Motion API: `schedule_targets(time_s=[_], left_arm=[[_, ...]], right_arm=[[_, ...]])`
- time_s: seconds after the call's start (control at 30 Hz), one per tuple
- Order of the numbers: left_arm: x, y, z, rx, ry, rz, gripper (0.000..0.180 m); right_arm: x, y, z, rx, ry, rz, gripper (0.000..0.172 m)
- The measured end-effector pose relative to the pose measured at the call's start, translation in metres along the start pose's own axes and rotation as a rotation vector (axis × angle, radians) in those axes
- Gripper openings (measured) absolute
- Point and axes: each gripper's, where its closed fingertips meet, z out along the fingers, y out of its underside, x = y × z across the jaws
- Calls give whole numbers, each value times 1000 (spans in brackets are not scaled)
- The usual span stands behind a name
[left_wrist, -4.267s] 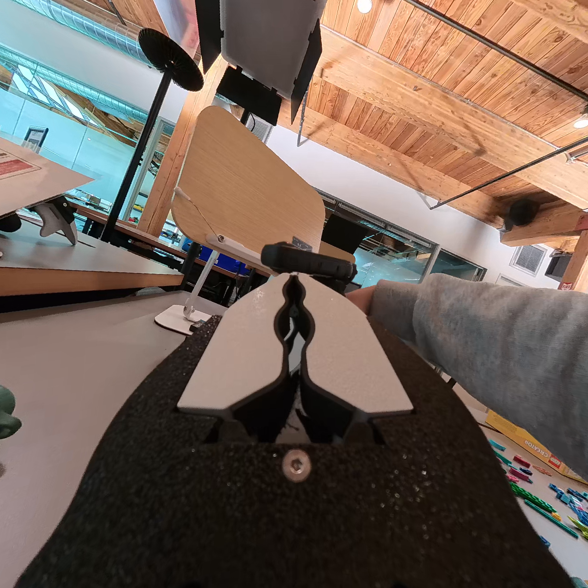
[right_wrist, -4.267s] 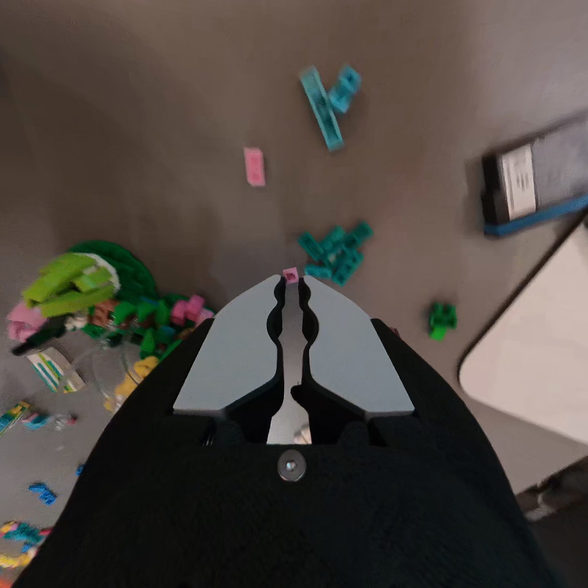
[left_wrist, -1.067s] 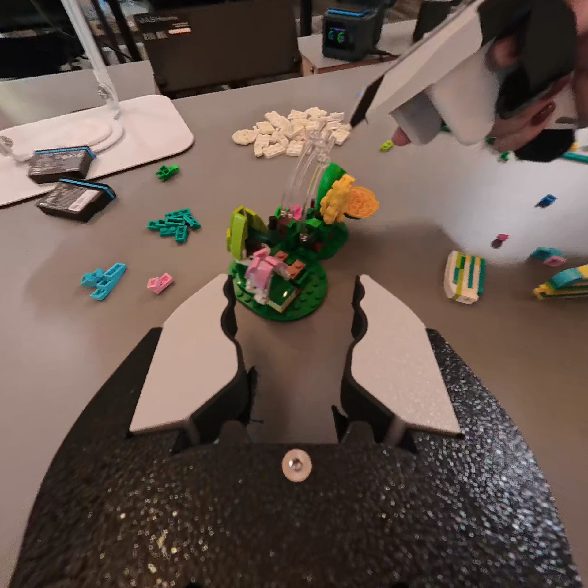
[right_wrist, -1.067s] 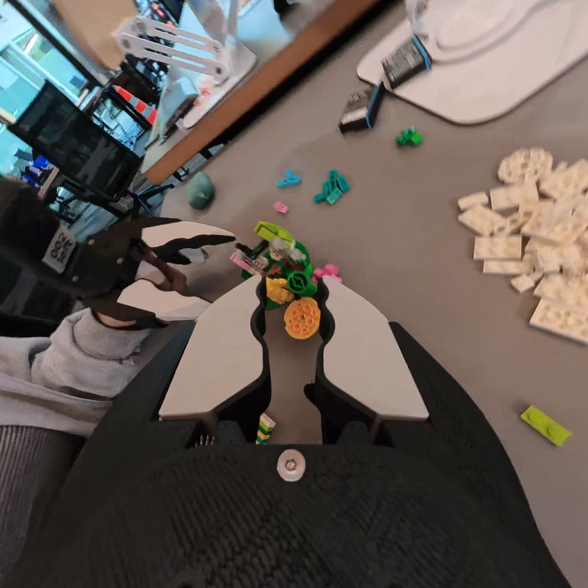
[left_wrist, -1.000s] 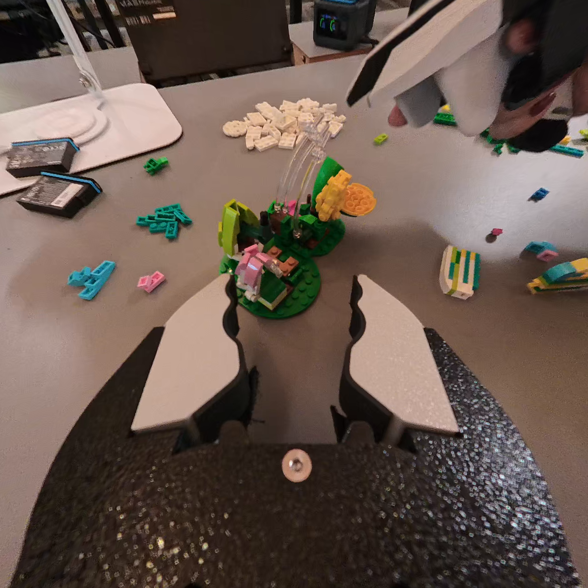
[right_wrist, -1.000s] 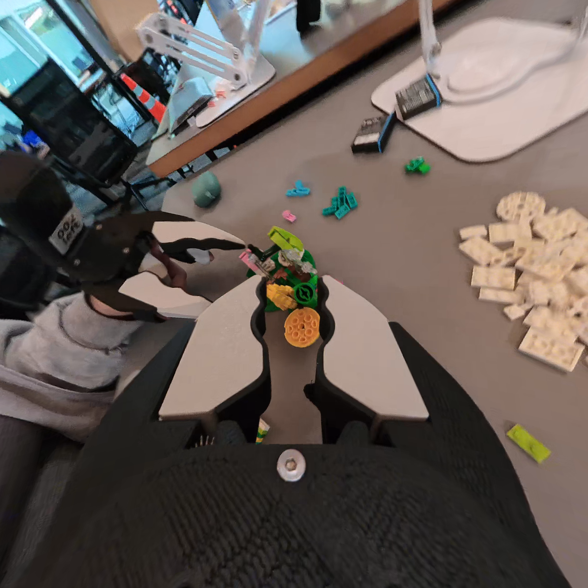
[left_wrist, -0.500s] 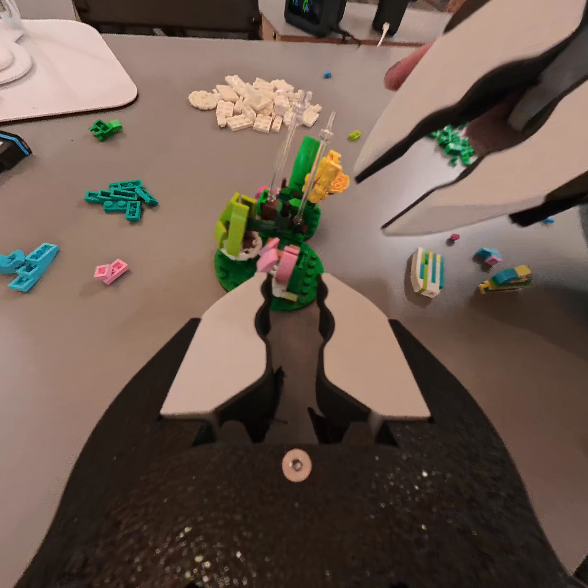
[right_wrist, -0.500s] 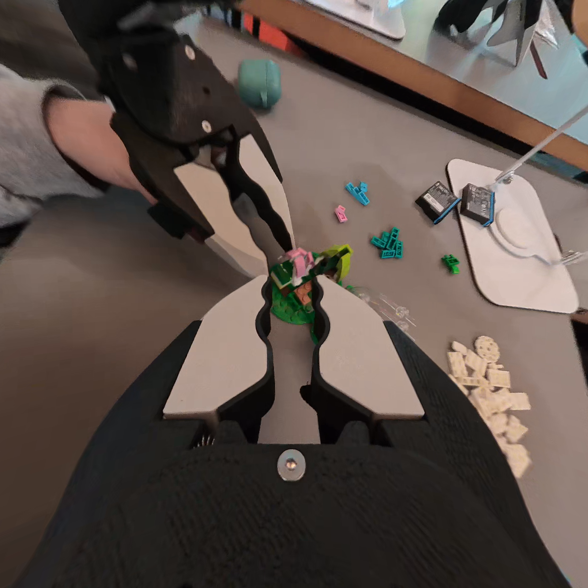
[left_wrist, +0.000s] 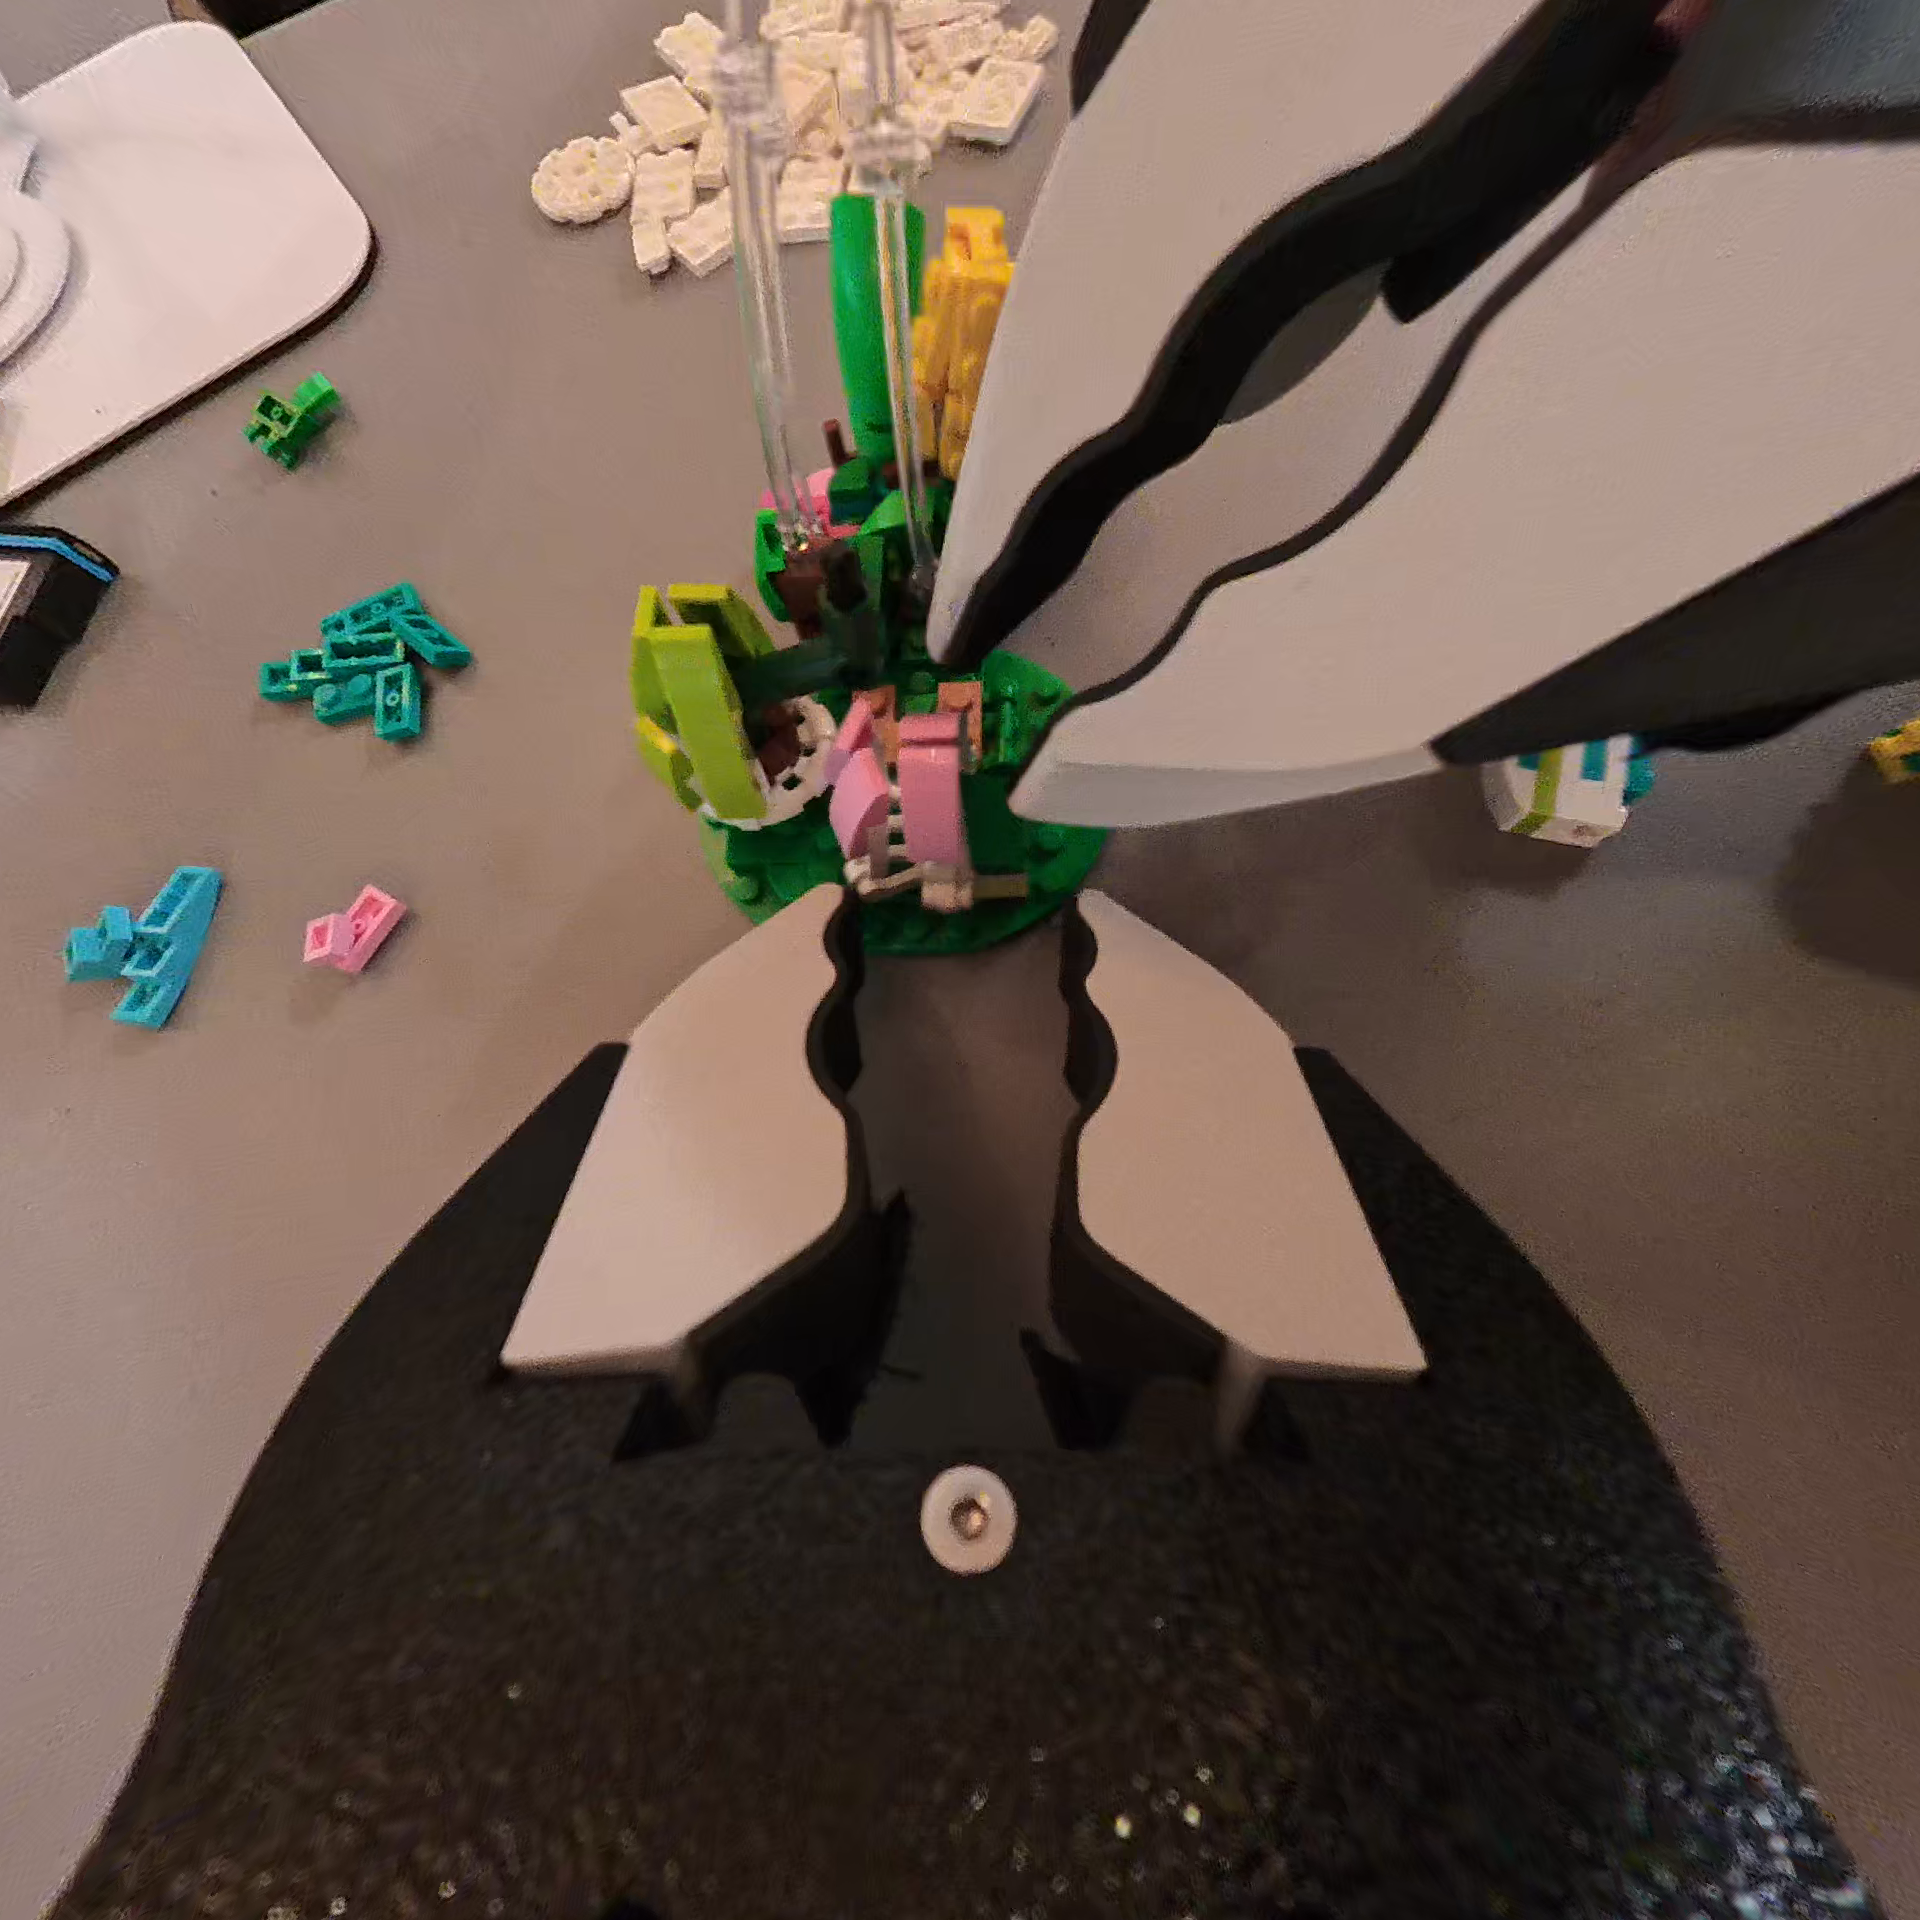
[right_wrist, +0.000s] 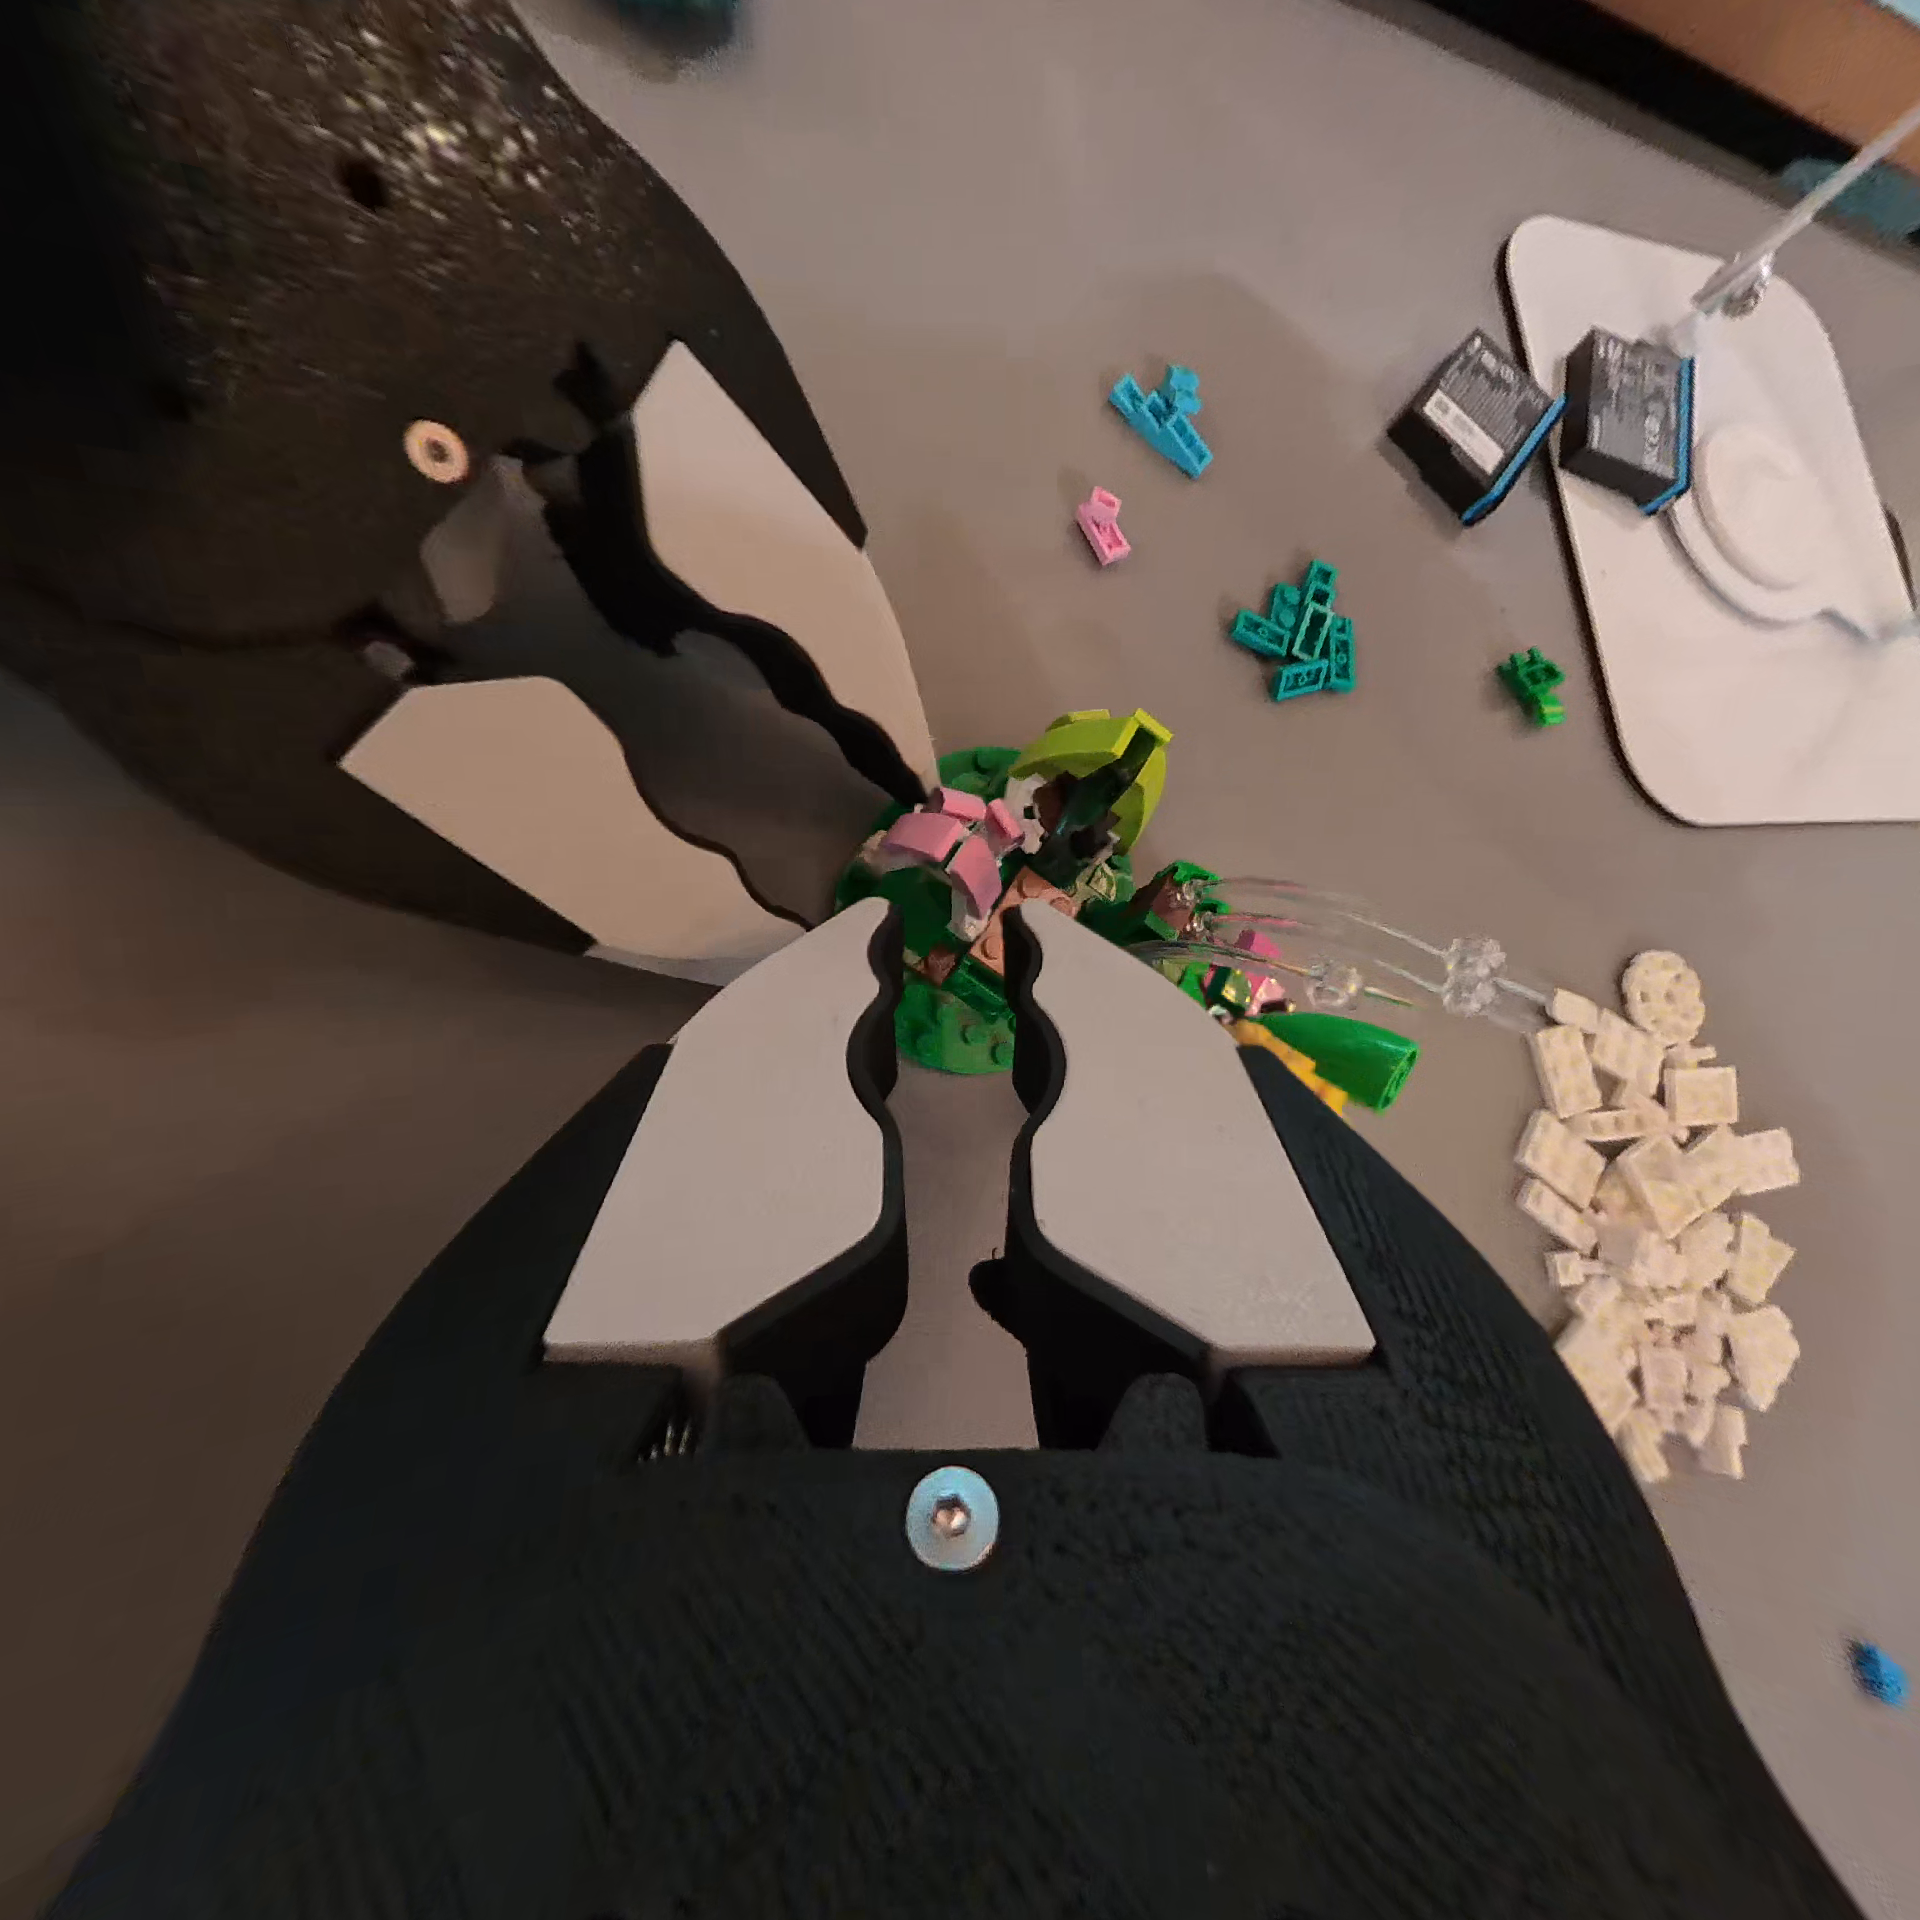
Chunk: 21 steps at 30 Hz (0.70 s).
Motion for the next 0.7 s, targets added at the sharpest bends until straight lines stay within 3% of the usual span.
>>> schedule_targets(time_s=[0.03, 0.4, 0.7], left_arm=[[-1, 0, 0, -1, -2, -3, 33], [0, 0, 0, -3, 10, -11, 30], [-6, -2, -2, 16, -40, -17, 48]], right_arm=[[3, 3, 1, -7, 23, 12, 16], [8, 3, 13, 97, 28, 104, 8], [3, -1, 15, 163, 36, 57, 4]])
